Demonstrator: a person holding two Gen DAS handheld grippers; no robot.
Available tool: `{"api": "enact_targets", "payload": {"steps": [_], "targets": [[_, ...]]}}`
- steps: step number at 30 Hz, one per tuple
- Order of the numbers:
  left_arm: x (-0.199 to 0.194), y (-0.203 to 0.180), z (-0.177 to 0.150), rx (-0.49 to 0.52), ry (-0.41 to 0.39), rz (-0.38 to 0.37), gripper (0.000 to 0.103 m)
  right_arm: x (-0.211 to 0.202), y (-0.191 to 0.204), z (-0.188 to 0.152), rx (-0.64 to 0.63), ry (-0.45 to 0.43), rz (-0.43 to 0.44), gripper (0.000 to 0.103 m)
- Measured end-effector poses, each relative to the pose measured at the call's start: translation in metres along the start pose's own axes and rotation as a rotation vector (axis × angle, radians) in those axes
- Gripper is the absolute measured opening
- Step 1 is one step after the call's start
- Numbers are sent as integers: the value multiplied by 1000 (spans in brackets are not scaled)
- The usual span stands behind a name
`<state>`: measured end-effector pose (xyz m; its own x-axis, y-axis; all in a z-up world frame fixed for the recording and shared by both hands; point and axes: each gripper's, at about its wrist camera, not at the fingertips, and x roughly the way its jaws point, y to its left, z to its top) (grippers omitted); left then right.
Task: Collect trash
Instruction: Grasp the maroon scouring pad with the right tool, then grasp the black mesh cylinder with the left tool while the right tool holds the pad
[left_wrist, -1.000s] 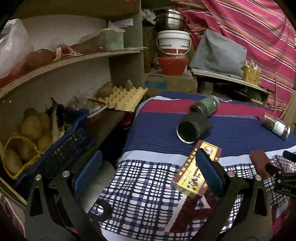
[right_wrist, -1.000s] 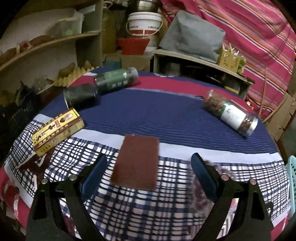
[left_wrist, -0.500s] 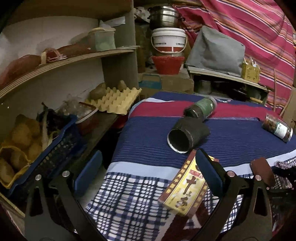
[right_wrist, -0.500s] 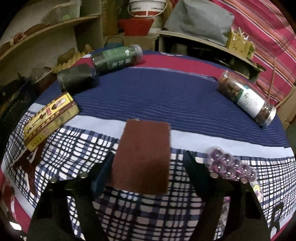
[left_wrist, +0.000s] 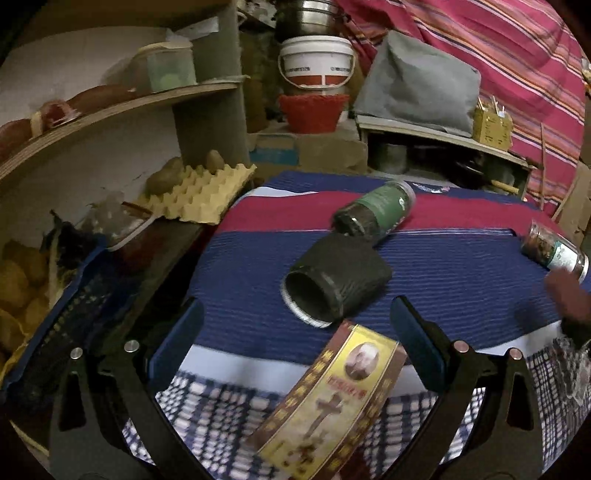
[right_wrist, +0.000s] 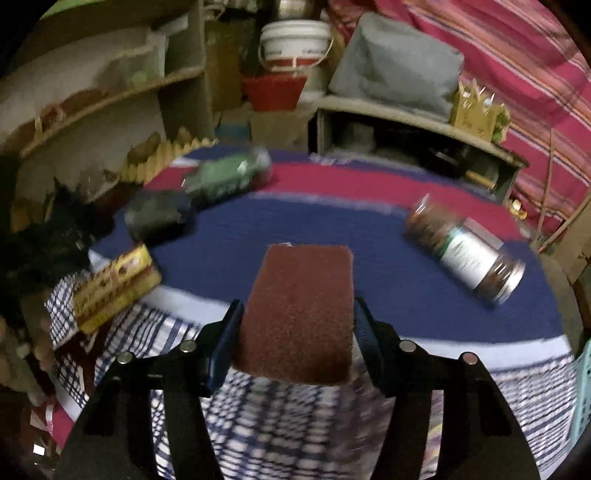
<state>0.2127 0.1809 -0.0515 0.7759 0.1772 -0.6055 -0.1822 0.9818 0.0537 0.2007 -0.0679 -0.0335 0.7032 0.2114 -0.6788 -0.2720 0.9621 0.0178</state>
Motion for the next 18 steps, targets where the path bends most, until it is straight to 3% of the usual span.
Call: {"api": "enact_targets", "payload": {"steps": [8, 18], "targets": [[40, -21, 14, 5, 83, 21, 98, -12, -42, 16, 43, -65, -11, 59], [79, -26, 24, -65, 197, 34, 97, -1, -73, 10, 96, -60, -13, 60]]}}
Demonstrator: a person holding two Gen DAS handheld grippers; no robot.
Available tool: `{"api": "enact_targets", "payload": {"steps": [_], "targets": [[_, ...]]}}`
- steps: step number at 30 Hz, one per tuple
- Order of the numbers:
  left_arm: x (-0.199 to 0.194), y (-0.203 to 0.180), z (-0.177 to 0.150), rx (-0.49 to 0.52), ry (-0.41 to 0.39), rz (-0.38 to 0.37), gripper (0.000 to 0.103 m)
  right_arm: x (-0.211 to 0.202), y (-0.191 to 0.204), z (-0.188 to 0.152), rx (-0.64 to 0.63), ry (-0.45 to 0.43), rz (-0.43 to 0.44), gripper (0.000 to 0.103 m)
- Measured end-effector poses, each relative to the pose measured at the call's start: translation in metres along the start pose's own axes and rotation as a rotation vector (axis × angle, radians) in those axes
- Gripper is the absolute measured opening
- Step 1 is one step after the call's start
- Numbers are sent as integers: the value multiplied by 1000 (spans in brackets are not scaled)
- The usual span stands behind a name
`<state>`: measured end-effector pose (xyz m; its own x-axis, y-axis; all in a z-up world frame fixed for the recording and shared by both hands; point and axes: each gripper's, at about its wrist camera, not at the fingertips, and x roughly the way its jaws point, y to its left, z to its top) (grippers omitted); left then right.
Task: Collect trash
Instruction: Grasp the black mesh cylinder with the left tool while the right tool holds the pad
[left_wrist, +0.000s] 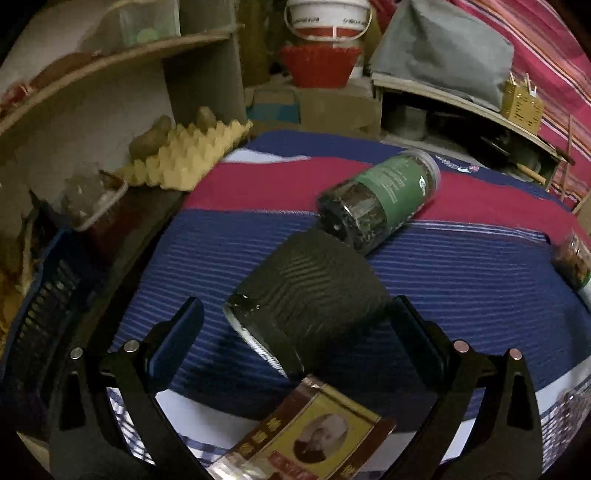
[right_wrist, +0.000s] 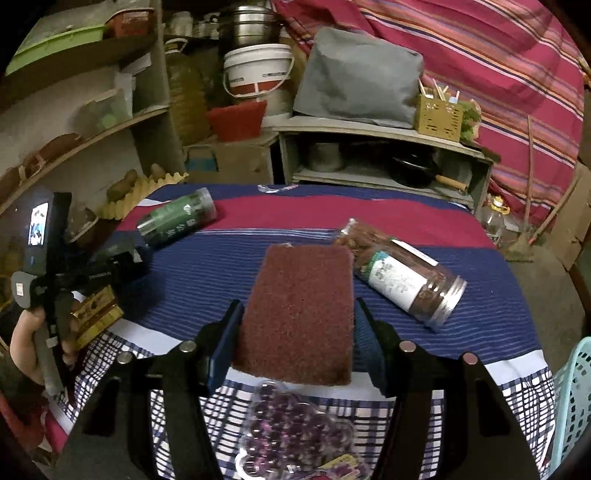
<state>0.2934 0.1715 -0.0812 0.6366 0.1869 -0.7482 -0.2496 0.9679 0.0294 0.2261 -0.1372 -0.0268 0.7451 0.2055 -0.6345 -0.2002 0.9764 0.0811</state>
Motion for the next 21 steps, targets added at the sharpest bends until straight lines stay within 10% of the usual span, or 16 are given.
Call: {"api": "enact_targets", "payload": {"steps": [11, 21], "targets": [[18, -8, 4, -4, 71, 20, 96, 1, -12, -2, 33, -7, -7, 59], [-21, -6, 1, 22, -24, 3, 96, -3, -15, -2, 34, -21, -21, 60]]}}
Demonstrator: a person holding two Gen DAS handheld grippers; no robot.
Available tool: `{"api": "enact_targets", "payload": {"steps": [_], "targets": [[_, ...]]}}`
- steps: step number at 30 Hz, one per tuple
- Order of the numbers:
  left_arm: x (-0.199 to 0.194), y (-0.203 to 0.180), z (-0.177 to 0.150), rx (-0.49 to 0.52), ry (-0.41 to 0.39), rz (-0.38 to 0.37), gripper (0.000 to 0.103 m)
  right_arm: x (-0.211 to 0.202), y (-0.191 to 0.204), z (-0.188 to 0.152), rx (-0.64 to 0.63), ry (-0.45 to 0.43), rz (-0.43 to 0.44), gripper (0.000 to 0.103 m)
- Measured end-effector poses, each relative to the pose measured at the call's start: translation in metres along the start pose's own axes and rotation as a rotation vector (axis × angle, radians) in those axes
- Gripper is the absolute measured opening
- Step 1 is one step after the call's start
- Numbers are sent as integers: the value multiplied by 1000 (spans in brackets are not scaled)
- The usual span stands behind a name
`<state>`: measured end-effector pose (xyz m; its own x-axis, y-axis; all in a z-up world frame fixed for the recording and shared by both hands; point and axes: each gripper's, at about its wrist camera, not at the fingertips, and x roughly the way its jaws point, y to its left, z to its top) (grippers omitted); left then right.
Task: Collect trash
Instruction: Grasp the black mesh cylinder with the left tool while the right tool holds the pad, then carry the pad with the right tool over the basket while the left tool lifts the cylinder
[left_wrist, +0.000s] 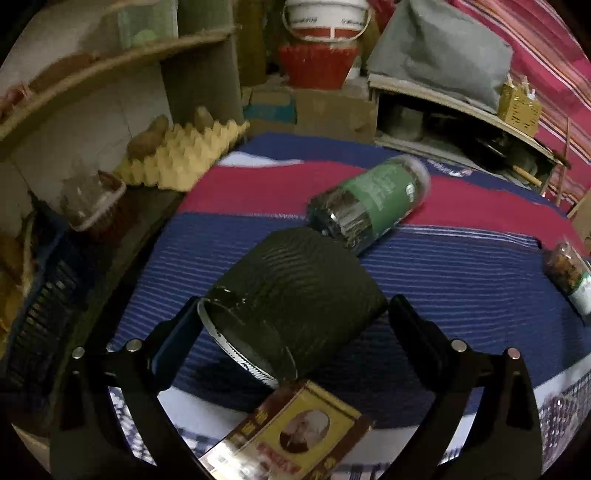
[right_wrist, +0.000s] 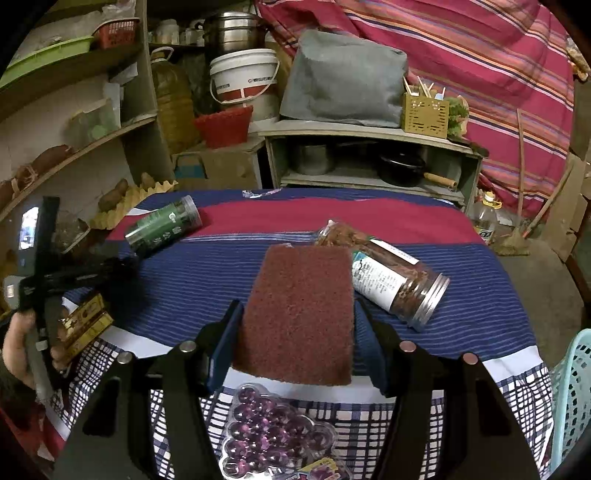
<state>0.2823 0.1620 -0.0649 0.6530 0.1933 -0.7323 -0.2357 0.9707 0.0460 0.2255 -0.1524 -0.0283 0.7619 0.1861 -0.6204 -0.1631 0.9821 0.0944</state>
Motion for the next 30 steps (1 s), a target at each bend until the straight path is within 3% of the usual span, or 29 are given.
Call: {"api": "enact_targets", "payload": {"steps": [7, 16, 30], "targets": [[-58, -24, -12, 110, -103, -6, 96, -14, -13, 3, 30, -26, -21, 59], [-130, -59, -26, 181, -186, -95, 96, -52, -31, 1, 64, -57, -32, 60], [-204, -142, -48, 249, -272, -256, 96, -139, -91, -24, 71, -127, -160, 60]]}}
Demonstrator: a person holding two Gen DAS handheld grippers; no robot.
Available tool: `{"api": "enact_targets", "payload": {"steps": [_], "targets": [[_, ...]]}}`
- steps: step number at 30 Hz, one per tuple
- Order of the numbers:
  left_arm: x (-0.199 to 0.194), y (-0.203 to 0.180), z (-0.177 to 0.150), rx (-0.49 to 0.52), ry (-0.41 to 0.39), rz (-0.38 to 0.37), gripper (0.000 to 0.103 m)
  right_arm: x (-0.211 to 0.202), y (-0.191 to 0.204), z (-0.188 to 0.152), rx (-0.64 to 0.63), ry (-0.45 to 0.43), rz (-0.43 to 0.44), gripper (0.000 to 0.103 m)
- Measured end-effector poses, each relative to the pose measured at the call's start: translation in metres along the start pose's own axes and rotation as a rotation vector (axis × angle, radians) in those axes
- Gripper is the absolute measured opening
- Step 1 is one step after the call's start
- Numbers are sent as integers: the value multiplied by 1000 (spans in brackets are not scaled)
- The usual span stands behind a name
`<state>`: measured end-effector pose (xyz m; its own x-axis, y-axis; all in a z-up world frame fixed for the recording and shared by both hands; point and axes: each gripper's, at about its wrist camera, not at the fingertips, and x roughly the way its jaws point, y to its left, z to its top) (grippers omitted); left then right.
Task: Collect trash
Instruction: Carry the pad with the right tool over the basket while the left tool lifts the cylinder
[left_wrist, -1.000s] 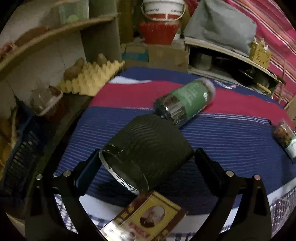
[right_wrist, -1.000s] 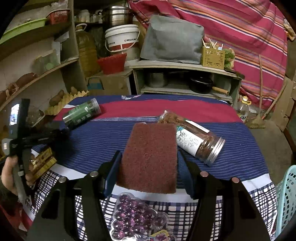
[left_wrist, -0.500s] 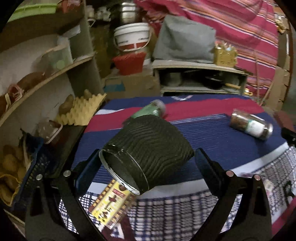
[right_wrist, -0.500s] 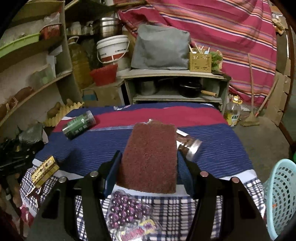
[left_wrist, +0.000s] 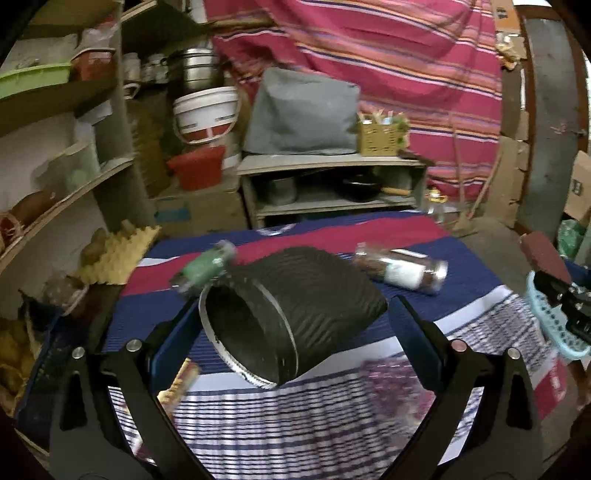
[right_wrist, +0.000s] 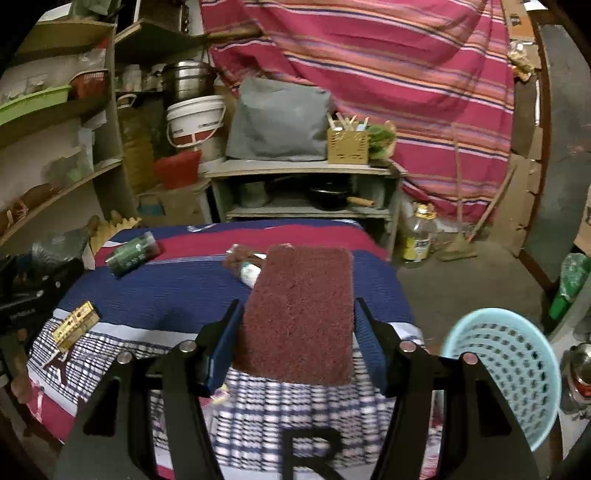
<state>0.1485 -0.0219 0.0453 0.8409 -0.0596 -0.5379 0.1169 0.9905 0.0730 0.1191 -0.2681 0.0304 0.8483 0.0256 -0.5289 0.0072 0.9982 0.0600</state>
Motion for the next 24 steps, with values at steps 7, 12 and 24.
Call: {"api": "enact_targets", "payload": {"steps": [7, 12, 24], "targets": [[-10, -73, 7, 71, -39, -108, 89, -34, -52, -10, 43, -29, -67, 60], [-4, -120, 5, 139, -45, -130, 81, -43, -91, -22, 89, -23, -121, 60], [41, -66, -53, -8, 102, -56, 82, -21, -128, -53, 179, 35, -111, 60]]}}
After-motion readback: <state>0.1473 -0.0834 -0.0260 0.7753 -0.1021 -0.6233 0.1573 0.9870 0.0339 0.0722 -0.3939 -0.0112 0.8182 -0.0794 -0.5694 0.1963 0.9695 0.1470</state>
